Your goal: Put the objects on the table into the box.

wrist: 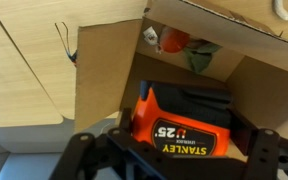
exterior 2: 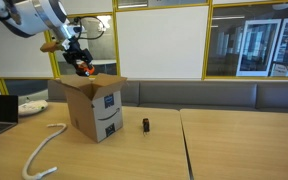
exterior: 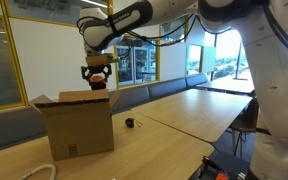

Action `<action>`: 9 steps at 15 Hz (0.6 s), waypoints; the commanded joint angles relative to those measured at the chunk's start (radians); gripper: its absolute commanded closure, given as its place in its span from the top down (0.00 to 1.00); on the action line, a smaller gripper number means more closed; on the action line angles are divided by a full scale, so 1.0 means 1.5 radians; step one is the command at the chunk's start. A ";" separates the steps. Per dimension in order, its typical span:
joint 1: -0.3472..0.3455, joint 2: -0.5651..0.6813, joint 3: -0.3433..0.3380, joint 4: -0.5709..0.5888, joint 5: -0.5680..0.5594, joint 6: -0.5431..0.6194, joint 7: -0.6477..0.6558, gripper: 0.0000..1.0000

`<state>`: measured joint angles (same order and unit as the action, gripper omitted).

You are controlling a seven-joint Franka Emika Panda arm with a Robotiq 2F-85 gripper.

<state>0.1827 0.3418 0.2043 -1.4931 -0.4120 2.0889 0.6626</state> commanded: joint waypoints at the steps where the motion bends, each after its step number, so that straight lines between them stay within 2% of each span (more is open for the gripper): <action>1: 0.015 0.103 -0.032 0.116 0.073 -0.008 -0.125 0.67; 8: 0.014 0.211 -0.065 0.194 0.166 -0.054 -0.247 0.67; 9: 0.014 0.221 -0.069 0.199 0.174 -0.063 -0.252 0.98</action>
<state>0.1884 0.6142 0.1280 -1.2970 -0.2030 2.0560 0.3421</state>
